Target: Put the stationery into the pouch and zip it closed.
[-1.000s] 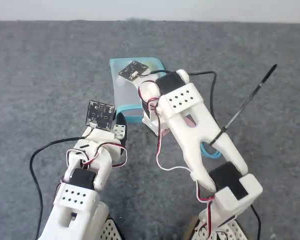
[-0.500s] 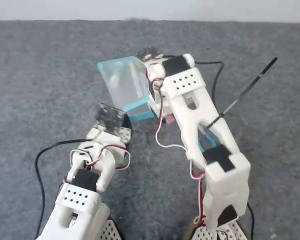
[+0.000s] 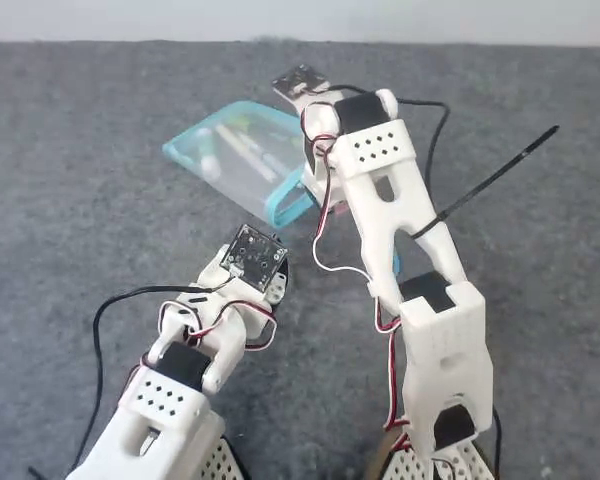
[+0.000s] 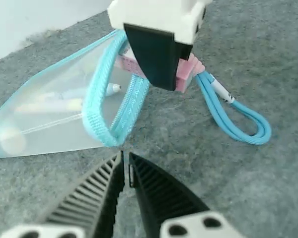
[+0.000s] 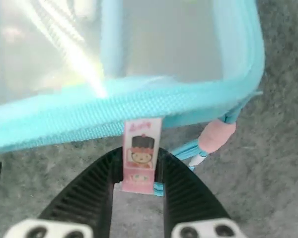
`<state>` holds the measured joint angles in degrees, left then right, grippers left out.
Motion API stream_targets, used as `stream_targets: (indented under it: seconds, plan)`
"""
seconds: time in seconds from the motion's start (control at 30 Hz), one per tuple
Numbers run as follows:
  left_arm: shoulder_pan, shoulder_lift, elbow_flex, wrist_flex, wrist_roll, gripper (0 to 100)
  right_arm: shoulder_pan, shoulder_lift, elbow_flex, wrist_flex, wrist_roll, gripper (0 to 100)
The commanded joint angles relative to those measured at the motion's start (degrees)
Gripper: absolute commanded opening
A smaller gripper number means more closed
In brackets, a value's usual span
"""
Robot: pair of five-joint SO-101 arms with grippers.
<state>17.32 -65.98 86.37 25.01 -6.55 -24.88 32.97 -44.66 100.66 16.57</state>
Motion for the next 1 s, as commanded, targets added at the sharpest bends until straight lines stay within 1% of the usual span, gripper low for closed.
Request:
stream_targets:
  seconds: [0.0, 0.07, 0.2, 0.27, 0.4, 0.57, 0.67, 0.77, 0.83, 0.87, 0.97]
  plan:
    - [0.2, -0.4, -0.7, -1.7, -0.4, 1, -2.3, -1.5, -2.5, 2.5, 6.2, 0.9]
    - [0.2, -0.4, -0.7, -1.7, -0.4, 1, -2.7, -1.6, 0.4, 2.6, 8.4, 0.9]
    - [0.8, -0.4, -0.5, -1.6, -0.4, 1, -2.2, -1.1, 2.5, 2.5, 8.4, 0.9]
    - [2.4, -0.3, -0.3, -1.4, -0.7, 1, -1.4, -1.5, 2.5, 2.5, 8.3, 0.9]
    - [6.1, -0.3, 0.7, 0.6, -5.3, 1, -0.4, -0.9, 2.9, 2.5, 8.2, 0.9]
    - [10.1, -0.3, 0.8, 4.1, -9.2, 1, -0.1, 0.7, 5.7, 2.3, 8.3, 0.9]
    - [11.1, -0.3, 0.8, 5.1, -9.8, 1, 0.4, 1.7, 6.0, 2.3, 8.2, 0.9]
    - [10.7, -0.4, 0.6, 5.0, -9.6, 1, 0.9, 2.3, 6.0, 2.2, 7.9, 0.9]
    - [9.1, -0.4, 0.4, 4.4, -7.7, 1, 1.6, 2.7, 5.8, 2.1, 5.5, 0.9]
    - [7.4, -0.4, -0.1, 3.3, -5.7, 1, 1.9, 2.7, 5.7, 1.6, 4.6, 0.9]
    - [-1.0, -0.4, -2.3, 2.1, 1.1, 1, 2.2, 2.1, 5.7, 1.0, 3.2, 0.8]
